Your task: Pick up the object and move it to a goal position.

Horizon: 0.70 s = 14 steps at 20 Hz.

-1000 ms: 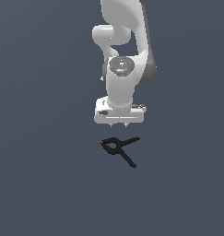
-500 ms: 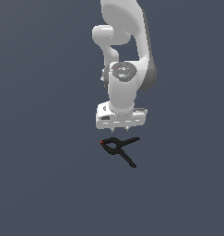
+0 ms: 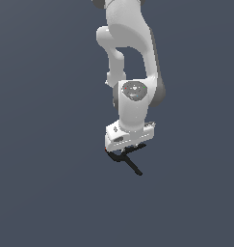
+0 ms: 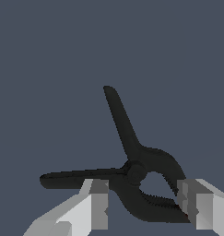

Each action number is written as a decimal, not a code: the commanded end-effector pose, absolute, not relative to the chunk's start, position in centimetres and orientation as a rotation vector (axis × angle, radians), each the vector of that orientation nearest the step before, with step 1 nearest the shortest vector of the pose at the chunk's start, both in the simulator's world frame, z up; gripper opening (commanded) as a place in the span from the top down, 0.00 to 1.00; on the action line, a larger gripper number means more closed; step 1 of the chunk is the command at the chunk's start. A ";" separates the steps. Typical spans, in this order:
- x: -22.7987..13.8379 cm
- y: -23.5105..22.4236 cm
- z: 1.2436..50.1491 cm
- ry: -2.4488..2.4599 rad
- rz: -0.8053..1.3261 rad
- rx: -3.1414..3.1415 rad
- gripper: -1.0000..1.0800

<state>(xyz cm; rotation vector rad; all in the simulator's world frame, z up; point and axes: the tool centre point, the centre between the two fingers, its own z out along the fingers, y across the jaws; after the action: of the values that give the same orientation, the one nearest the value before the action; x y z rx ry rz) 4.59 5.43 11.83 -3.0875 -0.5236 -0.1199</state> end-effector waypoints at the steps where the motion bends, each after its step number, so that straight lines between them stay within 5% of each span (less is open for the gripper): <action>1: 5.8 6.1 10.7 -0.647 -0.163 -3.064 0.38; 14: 10.2 8.8 5.9 -1.119 -0.350 -2.921 0.38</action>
<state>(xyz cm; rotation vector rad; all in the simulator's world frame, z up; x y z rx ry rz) 9.84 8.55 6.30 -2.9357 -1.0800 -0.3321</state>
